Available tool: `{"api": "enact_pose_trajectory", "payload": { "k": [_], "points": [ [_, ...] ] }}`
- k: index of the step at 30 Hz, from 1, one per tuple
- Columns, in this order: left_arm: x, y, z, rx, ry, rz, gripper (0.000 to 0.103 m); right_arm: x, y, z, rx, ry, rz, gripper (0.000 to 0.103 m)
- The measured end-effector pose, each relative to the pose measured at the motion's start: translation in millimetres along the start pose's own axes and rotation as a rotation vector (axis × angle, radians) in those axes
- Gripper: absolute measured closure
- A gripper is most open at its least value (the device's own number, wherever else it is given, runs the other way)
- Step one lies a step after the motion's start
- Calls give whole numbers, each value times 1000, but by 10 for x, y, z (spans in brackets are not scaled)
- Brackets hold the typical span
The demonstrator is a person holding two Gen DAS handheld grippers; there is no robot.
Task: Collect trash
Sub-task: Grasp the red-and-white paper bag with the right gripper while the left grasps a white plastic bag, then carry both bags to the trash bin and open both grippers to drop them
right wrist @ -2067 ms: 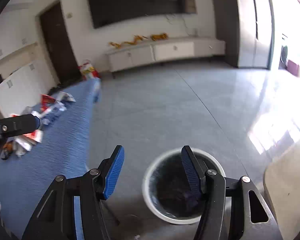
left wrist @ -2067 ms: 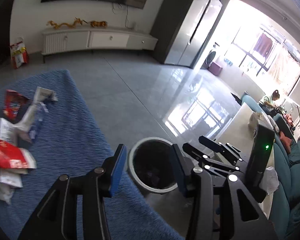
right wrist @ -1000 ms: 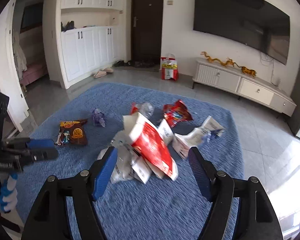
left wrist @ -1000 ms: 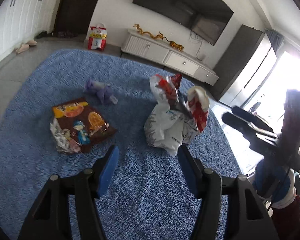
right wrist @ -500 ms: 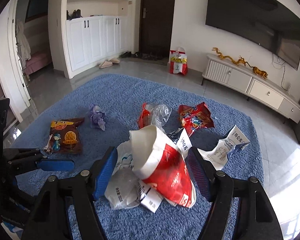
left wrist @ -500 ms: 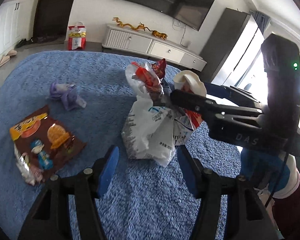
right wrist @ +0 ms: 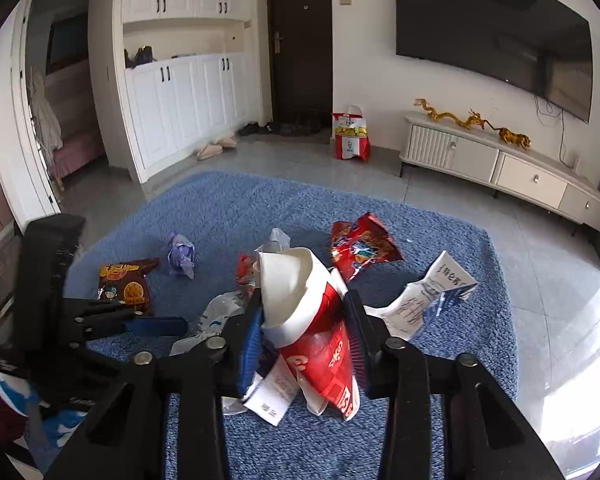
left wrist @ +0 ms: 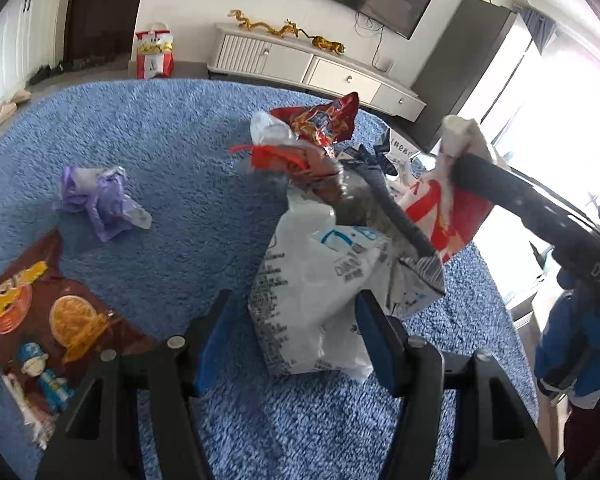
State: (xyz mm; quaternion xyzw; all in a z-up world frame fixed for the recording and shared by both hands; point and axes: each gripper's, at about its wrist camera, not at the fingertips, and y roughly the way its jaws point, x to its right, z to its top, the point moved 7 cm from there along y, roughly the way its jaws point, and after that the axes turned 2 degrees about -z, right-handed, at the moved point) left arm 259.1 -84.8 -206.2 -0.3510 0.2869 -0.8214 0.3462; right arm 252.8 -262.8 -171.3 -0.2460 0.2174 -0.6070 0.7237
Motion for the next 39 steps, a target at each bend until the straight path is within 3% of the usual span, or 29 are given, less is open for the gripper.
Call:
{"api": "enact_pose_trajectory", "payload": {
  "k": [3, 8, 14, 16, 28, 39],
  "points": [
    [-6, 17, -14, 9, -17, -22, 46, 78, -22, -12, 4, 15, -2, 72],
    [-67, 0, -62, 17, -65, -59, 68, 174, -90, -17, 21, 52, -3, 77],
    [-70, -135, -110, 39, -90, -85, 79, 191, -223, -26, 36, 68, 1, 85],
    [-48, -191, -123, 42, -89, -89, 94, 180, -273, -25, 45, 70, 4, 85],
    [-26, -726, -257, 113, -85, -61, 95, 168, -705, -64, 102, 76, 9, 86],
    [-60, -1161, -285, 165, -74, 15, 95, 413, -1113, -106, 169, 111, -6, 86]
  ]
}}
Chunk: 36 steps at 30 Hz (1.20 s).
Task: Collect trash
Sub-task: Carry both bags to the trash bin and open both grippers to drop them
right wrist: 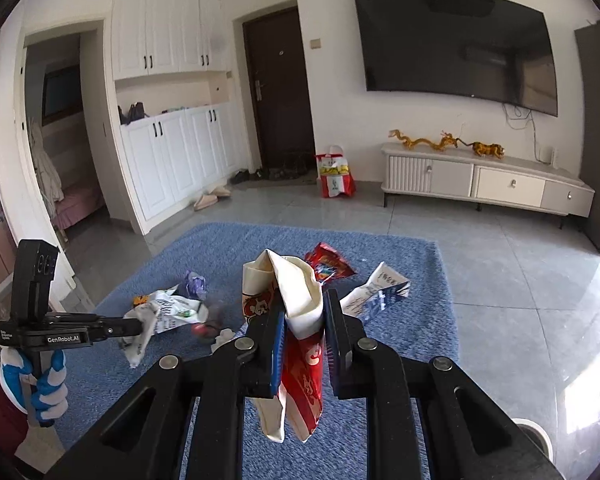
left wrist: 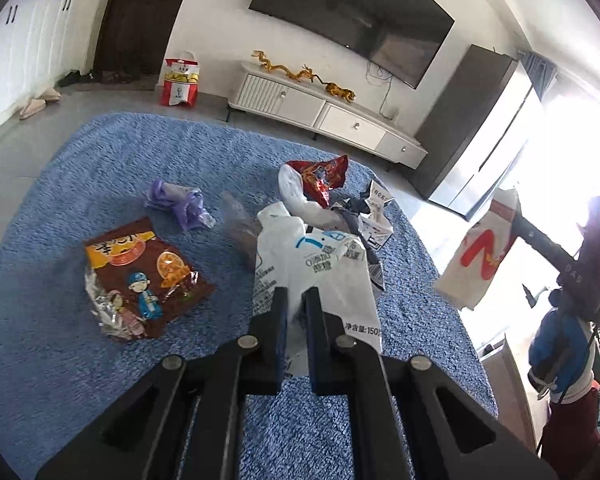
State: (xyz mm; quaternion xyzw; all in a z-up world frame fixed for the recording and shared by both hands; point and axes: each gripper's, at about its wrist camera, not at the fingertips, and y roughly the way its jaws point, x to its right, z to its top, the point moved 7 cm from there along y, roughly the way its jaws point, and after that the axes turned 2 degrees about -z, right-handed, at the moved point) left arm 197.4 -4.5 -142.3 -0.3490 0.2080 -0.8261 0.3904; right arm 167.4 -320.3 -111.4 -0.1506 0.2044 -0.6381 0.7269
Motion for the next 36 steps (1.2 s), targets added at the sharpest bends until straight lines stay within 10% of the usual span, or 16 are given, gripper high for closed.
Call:
{"api": "enact_pose_trajectory", "payload": {
  "k": [16, 36],
  "points": [
    [1217, 225, 104, -47, 148, -120, 95, 1256, -739, -287, 78, 143, -154, 86],
    [3743, 2178, -659, -395, 429, -246, 95, 3121, -979, -1468, -11, 402, -403, 86]
  ]
}}
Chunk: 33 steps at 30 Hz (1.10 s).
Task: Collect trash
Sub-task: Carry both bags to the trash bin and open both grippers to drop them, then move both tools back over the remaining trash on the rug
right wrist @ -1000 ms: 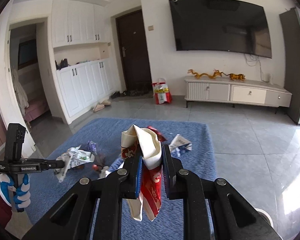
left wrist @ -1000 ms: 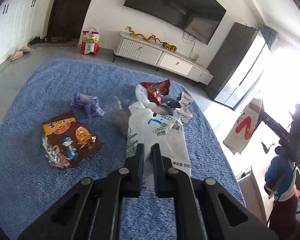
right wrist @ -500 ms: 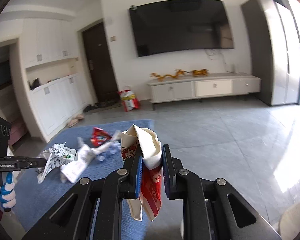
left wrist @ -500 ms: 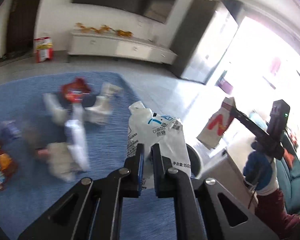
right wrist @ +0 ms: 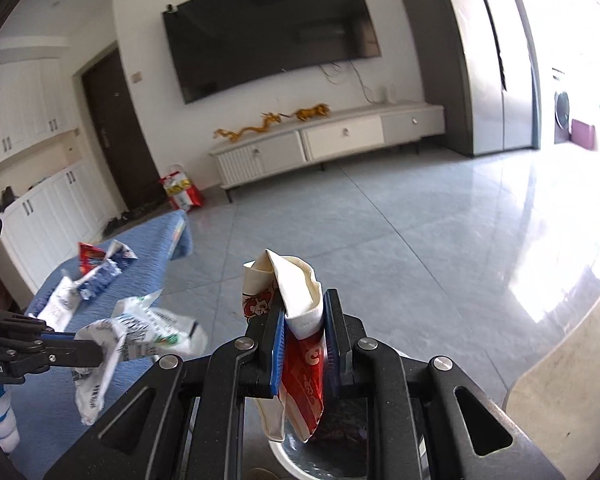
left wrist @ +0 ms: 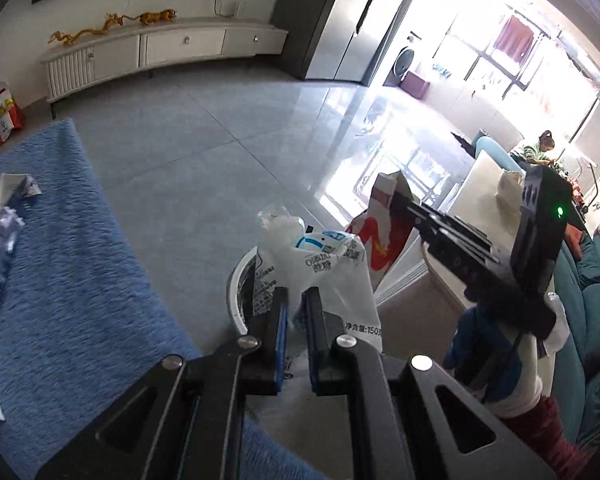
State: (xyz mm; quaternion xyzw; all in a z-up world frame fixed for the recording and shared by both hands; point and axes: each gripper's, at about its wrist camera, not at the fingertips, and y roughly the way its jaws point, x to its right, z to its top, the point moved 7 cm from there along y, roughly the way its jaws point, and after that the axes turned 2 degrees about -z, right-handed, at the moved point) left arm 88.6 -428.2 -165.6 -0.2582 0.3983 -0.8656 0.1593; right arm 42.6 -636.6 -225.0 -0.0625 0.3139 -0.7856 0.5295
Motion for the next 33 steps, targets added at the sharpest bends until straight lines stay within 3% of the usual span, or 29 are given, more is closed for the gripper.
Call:
{"api": "enact_pose_trajectory", "payload": {
  "k": [5, 10, 13, 16, 20, 26, 31, 33],
  "points": [
    [67, 396, 158, -33, -32, 21, 94, 227, 237, -98, -31, 31, -44, 85],
    [58, 780, 267, -87, -129, -41, 91, 338, 469, -221, -62, 46, -91, 79],
    [27, 870, 248, -104, -148, -42, 80, 363, 507, -274, -73, 45, -107, 63],
    [-14, 839, 263, -88, -152, -30, 71, 365, 454, -280, -65, 39, -112, 62],
    [-160, 561, 326, -27, -166, -11, 71, 321, 320, -214, -46, 48, -105, 61],
    [-351, -170, 485, 150, -181, 49, 70, 99, -98, 88, 54, 48, -74, 61],
    [-637, -866, 446, 299, -217, 130, 54, -190, -560, 404, 159, 52, -34, 58],
    [-780, -1135, 359, 338, -241, 147, 54, -376, -758, 538, 200, 37, -14, 56]
  ]
}}
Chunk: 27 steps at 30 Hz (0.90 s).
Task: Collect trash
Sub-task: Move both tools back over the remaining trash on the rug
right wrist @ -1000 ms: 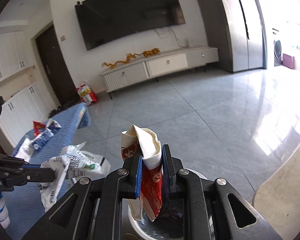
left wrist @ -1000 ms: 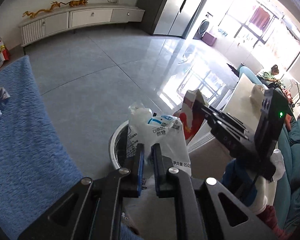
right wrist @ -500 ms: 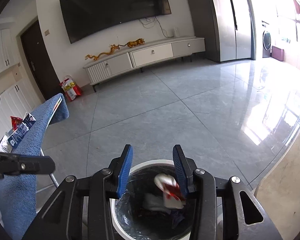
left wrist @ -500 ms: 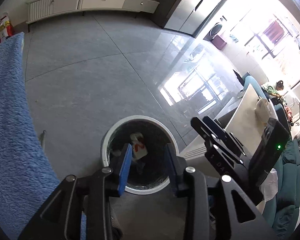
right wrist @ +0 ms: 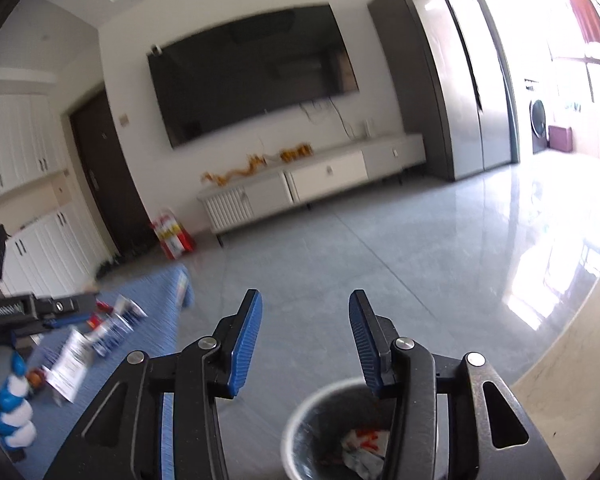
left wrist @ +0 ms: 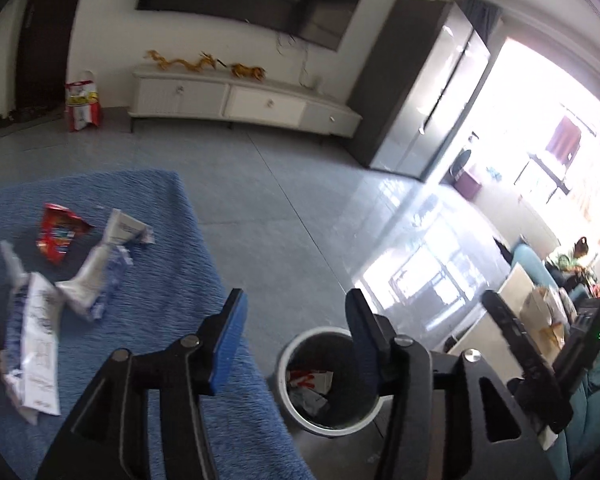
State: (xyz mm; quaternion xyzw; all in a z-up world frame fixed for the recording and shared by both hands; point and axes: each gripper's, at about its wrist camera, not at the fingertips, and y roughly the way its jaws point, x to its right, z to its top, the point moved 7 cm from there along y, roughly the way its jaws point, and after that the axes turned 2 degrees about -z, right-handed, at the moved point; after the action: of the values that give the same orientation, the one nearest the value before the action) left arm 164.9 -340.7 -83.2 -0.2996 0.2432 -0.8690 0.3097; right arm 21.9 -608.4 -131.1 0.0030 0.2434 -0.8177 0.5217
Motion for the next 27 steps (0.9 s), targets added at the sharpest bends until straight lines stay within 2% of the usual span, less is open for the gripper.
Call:
{"api": "enact_pose_trajectory", "payload": {
  "k": [4, 9, 14, 18, 27],
  "points": [
    [-400, -522, 89, 76, -35, 54, 54, -424, -206, 243, 38, -47, 52, 56],
    [-1002, -1216, 194, 162, -75, 137, 52, -970, -360, 369, 54, -105, 120, 55],
    [-1651, -1913, 50, 246, -142, 240, 43, -1506, -492, 351, 58, -127, 201, 53],
    [-2047, -2290, -189, 263, -143, 352, 43, -1881, -548, 272, 42, -150, 258, 53],
    [-2707, -2763, -688, 261, -231, 422, 43, -2590, -578, 125, 7, -227, 323, 53]
  ]
}}
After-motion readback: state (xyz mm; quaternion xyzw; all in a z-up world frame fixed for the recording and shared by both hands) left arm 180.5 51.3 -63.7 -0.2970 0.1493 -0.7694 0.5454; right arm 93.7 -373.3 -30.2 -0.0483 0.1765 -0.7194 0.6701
